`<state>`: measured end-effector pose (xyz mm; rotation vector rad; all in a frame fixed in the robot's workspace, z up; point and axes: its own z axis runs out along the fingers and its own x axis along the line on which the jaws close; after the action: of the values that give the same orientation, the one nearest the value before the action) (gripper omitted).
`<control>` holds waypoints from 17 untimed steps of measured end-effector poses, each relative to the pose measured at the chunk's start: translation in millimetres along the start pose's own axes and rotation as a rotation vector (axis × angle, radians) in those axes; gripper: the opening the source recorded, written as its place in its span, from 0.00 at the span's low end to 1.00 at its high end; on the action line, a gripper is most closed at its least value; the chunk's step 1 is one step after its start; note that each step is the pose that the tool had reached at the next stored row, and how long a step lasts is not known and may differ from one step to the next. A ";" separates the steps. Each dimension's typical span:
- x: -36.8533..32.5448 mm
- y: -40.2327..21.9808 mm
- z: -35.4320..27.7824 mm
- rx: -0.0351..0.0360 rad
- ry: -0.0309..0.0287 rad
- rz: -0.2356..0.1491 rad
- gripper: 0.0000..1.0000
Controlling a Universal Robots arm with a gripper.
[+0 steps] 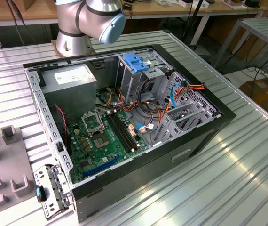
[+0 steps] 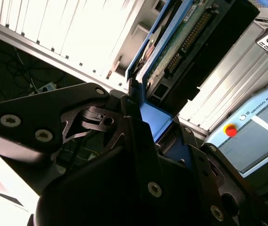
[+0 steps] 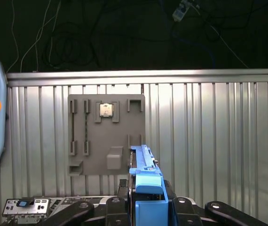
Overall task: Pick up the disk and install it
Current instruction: 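Pick up the disk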
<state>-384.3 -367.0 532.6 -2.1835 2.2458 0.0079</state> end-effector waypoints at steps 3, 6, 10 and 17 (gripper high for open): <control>0.0 -1.6 0.0 0.0000 0.0000 0.000 0.37; -0.1 -2.9 0.0 0.0000 -0.0001 0.000 0.37; -0.1 -5.1 0.0 -0.0001 0.0000 0.000 0.37; -0.3 -10.1 0.1 0.0000 0.0000 0.000 0.37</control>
<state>-374.2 -367.0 532.6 -2.1835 2.2458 0.0079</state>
